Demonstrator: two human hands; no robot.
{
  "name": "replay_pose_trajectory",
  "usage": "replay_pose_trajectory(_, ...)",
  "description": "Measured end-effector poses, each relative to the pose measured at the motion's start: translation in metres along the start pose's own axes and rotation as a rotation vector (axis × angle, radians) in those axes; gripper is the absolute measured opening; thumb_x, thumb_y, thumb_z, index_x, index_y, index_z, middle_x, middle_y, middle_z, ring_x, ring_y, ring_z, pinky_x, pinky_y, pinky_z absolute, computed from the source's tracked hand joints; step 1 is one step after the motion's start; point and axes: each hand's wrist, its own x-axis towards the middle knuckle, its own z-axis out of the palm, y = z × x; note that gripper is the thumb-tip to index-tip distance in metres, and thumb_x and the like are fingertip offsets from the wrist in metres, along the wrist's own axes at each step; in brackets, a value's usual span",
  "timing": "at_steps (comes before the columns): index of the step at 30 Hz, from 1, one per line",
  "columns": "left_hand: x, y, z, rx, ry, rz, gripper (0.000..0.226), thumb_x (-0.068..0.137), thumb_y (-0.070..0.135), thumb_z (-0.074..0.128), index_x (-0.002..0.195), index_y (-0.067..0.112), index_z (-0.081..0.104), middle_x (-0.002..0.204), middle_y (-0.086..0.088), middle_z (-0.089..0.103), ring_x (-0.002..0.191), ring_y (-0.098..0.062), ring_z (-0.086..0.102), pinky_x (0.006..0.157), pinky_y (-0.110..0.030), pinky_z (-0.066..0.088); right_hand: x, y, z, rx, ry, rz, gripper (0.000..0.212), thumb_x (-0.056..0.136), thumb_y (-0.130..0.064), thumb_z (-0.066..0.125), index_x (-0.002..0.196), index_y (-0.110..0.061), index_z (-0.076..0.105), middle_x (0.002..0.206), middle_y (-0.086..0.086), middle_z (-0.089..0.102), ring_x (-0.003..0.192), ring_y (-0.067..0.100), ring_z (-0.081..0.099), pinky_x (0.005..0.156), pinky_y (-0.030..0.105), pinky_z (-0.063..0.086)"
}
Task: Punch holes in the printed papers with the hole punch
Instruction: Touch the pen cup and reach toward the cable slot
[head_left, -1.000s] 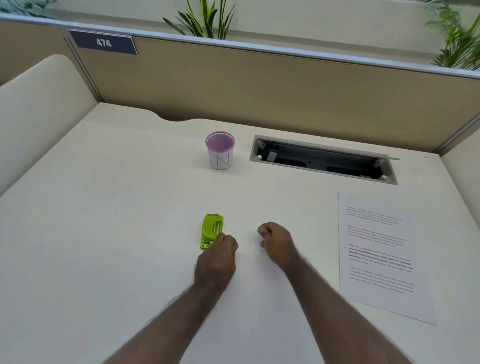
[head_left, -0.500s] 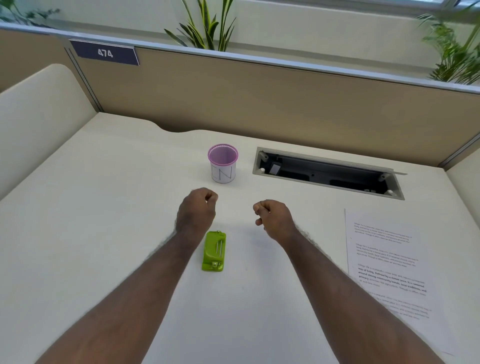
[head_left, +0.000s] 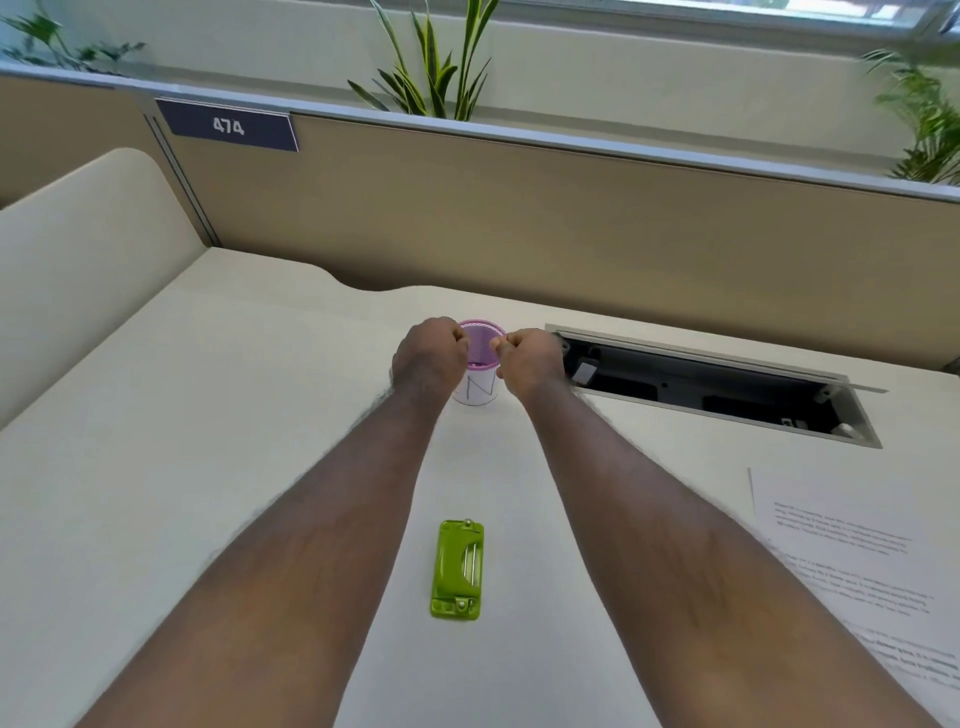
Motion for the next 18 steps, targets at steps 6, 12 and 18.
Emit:
replay_pose_trajectory(6,0.015,0.002,0.001,0.024,-0.073,0.002,0.027,0.088,0.018,0.055,0.105,0.026,0.074,0.110,-0.005,0.073,0.099,-0.031,0.066,0.085,-0.038,0.057,0.014,-0.006,0.005,-0.087,-0.005,0.017,0.024,0.090,-0.021,0.059,0.069,-0.016,0.069,0.082,0.014,0.074,0.073,0.029,0.065,0.076,0.038,0.057)
replay_pose_trajectory(12,0.019,0.000,-0.003,0.018,-0.017,-0.034,0.012,0.086,0.022,0.062,0.090,0.026,0.073,0.099,-0.002,0.074,0.091,-0.028,0.066,0.069,-0.031,0.050,0.017,-0.006,0.006,-0.157,0.002,-0.023,0.025,0.086,-0.021,0.064,0.061,-0.021,0.062,0.068,0.001,0.069,0.066,0.022,0.063,0.067,0.032,0.055)
replay_pose_trajectory(18,0.013,-0.003,-0.005,-0.020,-0.030,0.075,0.031,0.093,0.019,0.049,0.113,0.018,0.071,0.111,-0.008,0.073,0.101,-0.029,0.066,0.088,-0.042,0.057,0.013,-0.008,0.000,-0.219,-0.129,-0.065,0.015,0.091,-0.018,0.057,0.091,-0.022,0.071,0.065,-0.003,0.069,0.061,0.014,0.072,0.057,0.028,0.055)
